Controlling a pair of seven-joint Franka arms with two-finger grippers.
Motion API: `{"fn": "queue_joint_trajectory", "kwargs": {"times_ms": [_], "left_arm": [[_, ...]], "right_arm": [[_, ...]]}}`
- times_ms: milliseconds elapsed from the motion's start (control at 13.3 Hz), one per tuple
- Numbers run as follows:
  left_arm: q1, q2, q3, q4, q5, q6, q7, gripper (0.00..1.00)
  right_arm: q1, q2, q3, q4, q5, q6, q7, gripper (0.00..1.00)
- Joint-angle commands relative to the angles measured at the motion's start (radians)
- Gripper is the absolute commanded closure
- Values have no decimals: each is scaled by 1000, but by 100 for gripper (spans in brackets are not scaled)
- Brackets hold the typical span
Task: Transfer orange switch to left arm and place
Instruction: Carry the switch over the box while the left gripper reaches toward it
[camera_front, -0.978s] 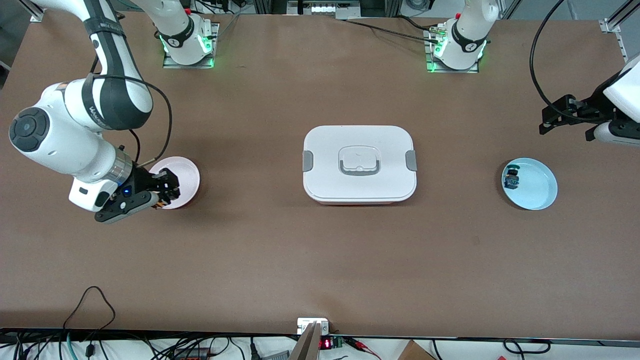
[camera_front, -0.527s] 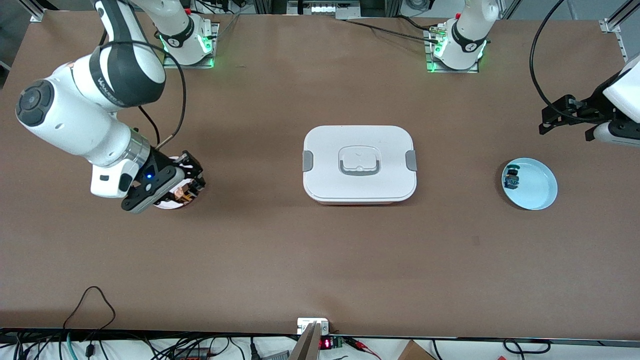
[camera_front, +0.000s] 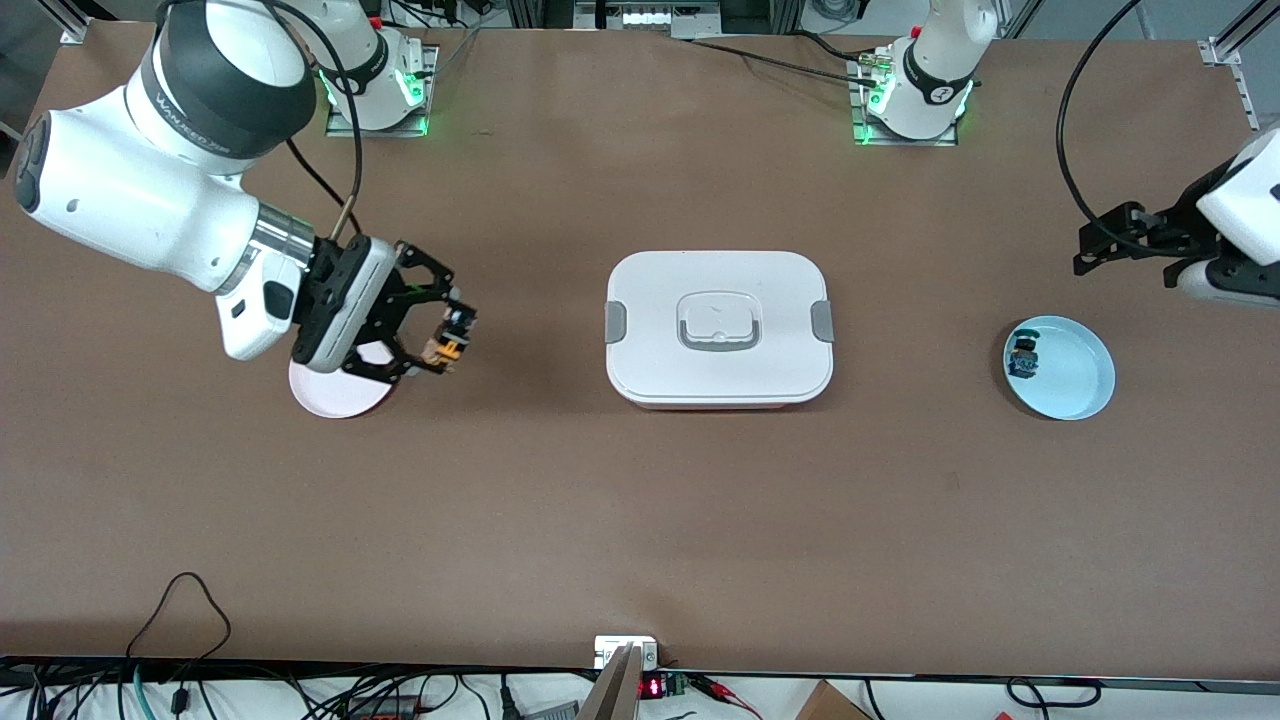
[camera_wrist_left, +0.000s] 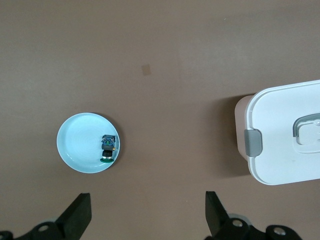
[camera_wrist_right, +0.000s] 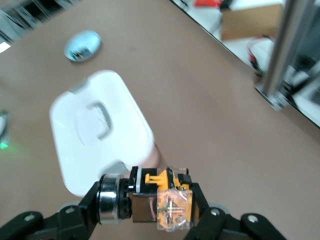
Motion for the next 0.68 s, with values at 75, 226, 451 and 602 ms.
{"fn": "queue_joint_trajectory", "kwargs": {"times_ms": [75, 226, 451, 602], "left_arm": [[1, 160, 2, 33, 60, -71, 14, 0], [-3, 164, 2, 32, 65, -78, 16, 0], [6, 167, -3, 29, 45, -97, 19, 0], [12, 162, 3, 30, -92, -171, 19, 0]], "right_arm": [[68, 1, 8, 12, 119, 47, -93, 100], [109, 6, 8, 15, 251, 50, -180, 100], [160, 39, 7, 26, 444, 101, -433, 100], [183, 64, 7, 26, 573, 107, -537, 100]]}}
